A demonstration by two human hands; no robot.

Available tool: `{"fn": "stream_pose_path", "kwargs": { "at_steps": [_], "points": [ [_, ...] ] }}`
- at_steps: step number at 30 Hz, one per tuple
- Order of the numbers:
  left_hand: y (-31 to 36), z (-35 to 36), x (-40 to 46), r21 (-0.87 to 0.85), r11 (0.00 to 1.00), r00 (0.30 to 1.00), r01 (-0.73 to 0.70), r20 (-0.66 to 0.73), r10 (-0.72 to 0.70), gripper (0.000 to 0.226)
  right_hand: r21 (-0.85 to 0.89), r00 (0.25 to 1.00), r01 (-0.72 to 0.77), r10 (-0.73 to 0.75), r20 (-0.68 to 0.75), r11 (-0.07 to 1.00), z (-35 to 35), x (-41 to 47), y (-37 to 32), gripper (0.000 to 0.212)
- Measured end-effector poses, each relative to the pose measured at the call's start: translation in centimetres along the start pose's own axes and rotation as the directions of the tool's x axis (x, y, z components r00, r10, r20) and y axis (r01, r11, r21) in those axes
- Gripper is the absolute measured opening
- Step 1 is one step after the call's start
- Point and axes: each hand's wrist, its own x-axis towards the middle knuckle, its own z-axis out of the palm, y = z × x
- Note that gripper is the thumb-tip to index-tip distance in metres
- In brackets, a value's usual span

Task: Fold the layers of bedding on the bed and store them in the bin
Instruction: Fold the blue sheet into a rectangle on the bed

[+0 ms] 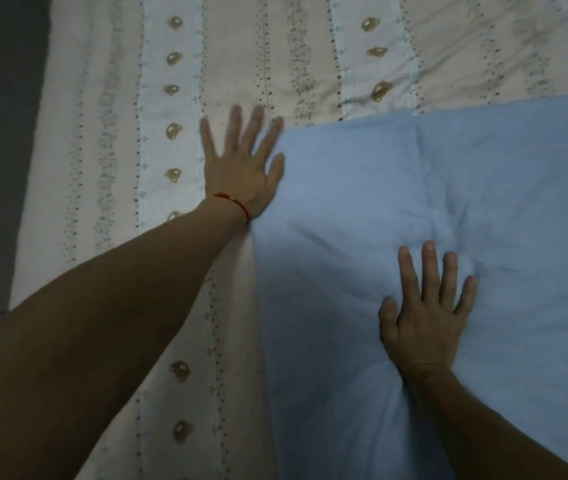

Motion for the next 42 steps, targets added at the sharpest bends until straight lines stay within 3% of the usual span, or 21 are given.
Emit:
{"fn": "stream_pose_path", "kwargs": {
  "at_steps": [2, 3, 7, 9, 12, 16, 21, 24, 29, 33, 35, 37, 39, 42],
  "points": [
    [-3.4, -0.3, -1.3, -0.059, 0.975, 0.976, 0.213, -0.024, -0.215, 0.061, 0.006, 1.000, -0.003, 0.003, -0.012, 1.000, 0.3, -0.2, 0.1, 0.071],
    [-3.7, -0.7, -2.4, -0.120, 0.965, 0.971, 0.234, -0.025, -0.238, 0.062, -0.003, 1.000, 0.002, -0.002, -0.016, 1.000, 0.3, -0.2, 0.0, 0.072],
    [2.1, 0.0, -8.8, -0.414, 0.901, 0.990, 0.126, -0.007, -0.142, 0.073, -0.005, 1.000, 0.001, -0.001, -0.009, 1.000, 0.4, -0.3, 0.1, 0.073],
    [3.6, 1.7, -10.3, -0.400, 0.906, 0.990, 0.142, 0.068, -0.125, 0.076, 0.001, 1.000, -0.003, 0.003, -0.020, 1.000, 0.5, -0.3, 0.2, 0.072],
    [3.4, 1.7, -9.9, -0.331, 0.899, 0.957, 0.288, 0.072, -0.280, 0.068, -0.001, 0.999, 0.003, -0.003, -0.036, 1.000, 0.7, -0.3, 0.2, 0.071],
    [5.7, -0.9, -13.9, -0.553, 0.658, 0.839, 0.511, 0.152, -0.523, 0.049, 0.011, 0.999, 0.013, -0.013, -0.030, 1.000, 0.8, -0.3, 0.2, 0.071],
    [8.2, -2.6, -22.9, -0.711, 0.306, 0.749, 0.633, 0.461, -0.476, 0.033, 0.057, 0.999, 0.034, -0.034, -0.005, 0.998, 0.5, -0.1, 0.4, 0.072],
    [8.1, -3.4, -25.5, -0.773, 0.198, 0.779, 0.602, 0.516, -0.357, 0.042, 0.085, 0.995, 0.081, -0.086, 0.058, 0.993, 0.0, 0.0, 0.6, 0.077],
    [9.5, -7.2, -27.0, -0.821, 0.228, 0.836, 0.523, 0.443, -0.323, 0.041, 0.196, 0.928, 0.146, -0.203, 0.313, 0.970, -2.1, 0.4, 2.0, 0.087],
    [12.3, -12.4, -27.2, -0.855, 0.281, 0.884, 0.436, 0.349, -0.312, 0.037, 0.376, 0.747, 0.059, -0.291, 0.597, 0.925, -5.9, 3.3, 4.1, 0.073],
    [14.8, -15.2, -26.9, -0.850, 0.370, 0.920, 0.375, 0.292, -0.260, 0.030, 0.460, 0.650, -0.058, -0.317, 0.691, 0.886, -8.7, 4.9, 6.0, 0.066],
    [17.9, -17.4, -26.3, -0.807, 0.503, 0.947, 0.310, 0.219, -0.233, 0.024, 0.567, 0.620, -0.227, -0.332, 0.711, 0.792, -11.7, 5.4, 8.0, 0.057],
    [22.0, -19.5, -25.3, -0.745, 0.632, 0.974, 0.210, 0.108, -0.197, 0.019, 0.646, 0.647, -0.396, -0.301, 0.700, 0.653, -14.7, 5.2, 10.9, 0.051],
    [29.1, -21.4, -24.0, -0.697, 0.711, 0.992, 0.094, 0.001, -0.130, 0.019, 0.656, 0.604, -0.658, -0.260, 0.753, 0.370, -18.9, 3.8, 15.1, 0.041]
  ]
}}
